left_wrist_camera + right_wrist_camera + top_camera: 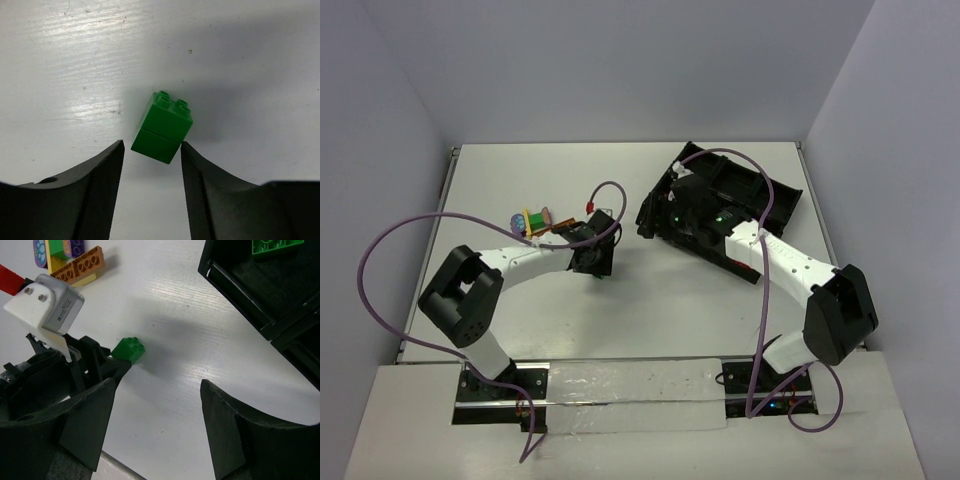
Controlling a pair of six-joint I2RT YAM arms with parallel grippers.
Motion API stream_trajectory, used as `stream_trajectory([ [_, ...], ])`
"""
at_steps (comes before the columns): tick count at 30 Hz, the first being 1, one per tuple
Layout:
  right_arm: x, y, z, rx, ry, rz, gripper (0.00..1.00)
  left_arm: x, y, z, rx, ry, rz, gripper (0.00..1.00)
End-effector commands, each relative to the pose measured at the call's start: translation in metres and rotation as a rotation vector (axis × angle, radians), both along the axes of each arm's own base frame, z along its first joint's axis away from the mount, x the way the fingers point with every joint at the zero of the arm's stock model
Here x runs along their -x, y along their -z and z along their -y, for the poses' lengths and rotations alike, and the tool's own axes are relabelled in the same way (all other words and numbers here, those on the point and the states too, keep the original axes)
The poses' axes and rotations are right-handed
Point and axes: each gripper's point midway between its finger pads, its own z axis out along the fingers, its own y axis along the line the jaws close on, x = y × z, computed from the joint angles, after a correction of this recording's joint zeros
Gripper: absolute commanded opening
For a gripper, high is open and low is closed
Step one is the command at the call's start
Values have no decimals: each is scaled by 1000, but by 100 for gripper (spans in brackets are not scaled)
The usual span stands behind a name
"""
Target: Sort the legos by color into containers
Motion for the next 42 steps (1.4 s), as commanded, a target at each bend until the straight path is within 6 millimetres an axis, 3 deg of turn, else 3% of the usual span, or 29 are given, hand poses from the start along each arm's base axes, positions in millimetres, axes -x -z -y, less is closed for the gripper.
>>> stream_trajectory([
  [1, -4, -11, -6, -12, -14, 36, 76, -8, 0, 6, -19, 19, 12, 59],
  [12, -6, -9, -9, -15, -17, 28, 76, -17, 6, 11, -34, 32, 18, 59],
  [17, -6, -6, -9, -10, -16, 21, 76, -19, 1, 25, 9, 62, 31, 59],
  [23, -6, -5, -9, -9, -14, 18, 76, -15, 4, 24, -18, 58, 24, 54],
  [34, -5, -1, -12, -17, -17, 6, 76, -9, -3, 28, 11, 63, 29, 55],
  [42, -5, -3, -10, -10, -15, 10, 76, -12, -1, 22, -24, 34, 44, 30],
])
